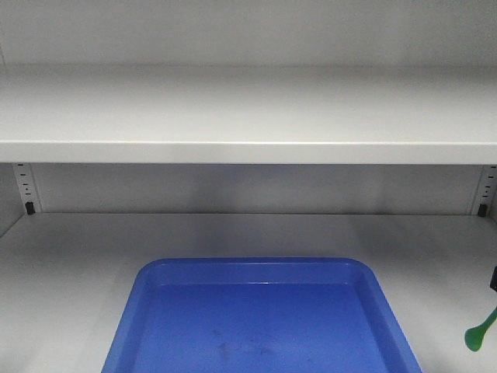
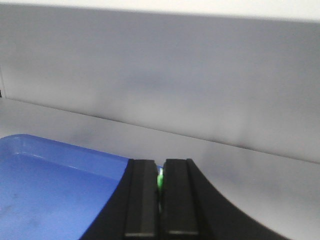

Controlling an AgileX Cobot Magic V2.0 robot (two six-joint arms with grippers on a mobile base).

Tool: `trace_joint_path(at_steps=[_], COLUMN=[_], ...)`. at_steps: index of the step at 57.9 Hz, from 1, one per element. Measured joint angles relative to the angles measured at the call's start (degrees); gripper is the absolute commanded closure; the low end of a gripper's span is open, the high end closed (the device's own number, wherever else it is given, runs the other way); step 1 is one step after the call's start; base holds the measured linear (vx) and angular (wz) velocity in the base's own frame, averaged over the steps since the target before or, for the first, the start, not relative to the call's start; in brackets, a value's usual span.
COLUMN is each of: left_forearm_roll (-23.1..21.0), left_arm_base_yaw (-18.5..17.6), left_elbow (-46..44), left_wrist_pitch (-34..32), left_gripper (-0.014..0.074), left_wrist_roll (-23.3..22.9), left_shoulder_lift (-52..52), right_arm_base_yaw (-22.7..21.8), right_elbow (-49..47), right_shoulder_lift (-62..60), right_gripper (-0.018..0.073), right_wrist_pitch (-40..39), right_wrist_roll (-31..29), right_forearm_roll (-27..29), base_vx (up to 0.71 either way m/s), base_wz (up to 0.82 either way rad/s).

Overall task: Sort red and green spoons into left cabinet
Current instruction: 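Drive up to the open cabinet shelf holding the blue tray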

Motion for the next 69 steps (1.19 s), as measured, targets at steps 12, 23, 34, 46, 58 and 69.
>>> trace_joint_path(at_steps=[12,23,34,46,58,69], left_forearm_roll=[0.00,0.00,0.00,0.00,0.00,-3.60], left_arm_base_yaw=[0.00,0.00,0.00,0.00,0.00,0.00], left_elbow=[0.00,0.00,0.00,0.00,0.00,0.00], left_wrist_pitch=[0.00,0.00,0.00,-1.05,-1.28,-1.99], left_gripper=[0.0596,0.0596,0.0596,0.0596,0.0596,0.0596], left_wrist_roll=[0.00,0.00,0.00,0.00,0.00,0.25], left_shoulder_lift=[0.00,0.00,0.00,0.00,0.00,0.21], right_arm_base_yaw=[0.00,0.00,0.00,0.00,0.00,0.00], right_elbow=[0.00,0.00,0.00,0.00,0.00,0.00], right_shoulder_lift=[0.00,0.00,0.00,0.00,0.00,0.19], right_gripper=[0.0564,0.0564,0.0564,0.0564,0.0564,0.0564], right_wrist_pitch=[0.00,0.00,0.00,0.00,0.00,0.00], right_wrist_roll=[0.00,0.00,0.00,0.00,0.00,0.00], right_forearm_roll=[0.00,0.00,0.00,0.00,0.00,0.07], base_vx=[0.00,0.00,0.00,0.00,0.00,0.00], base_wz=[0.00,0.00,0.00,0.00,0.00,0.00])
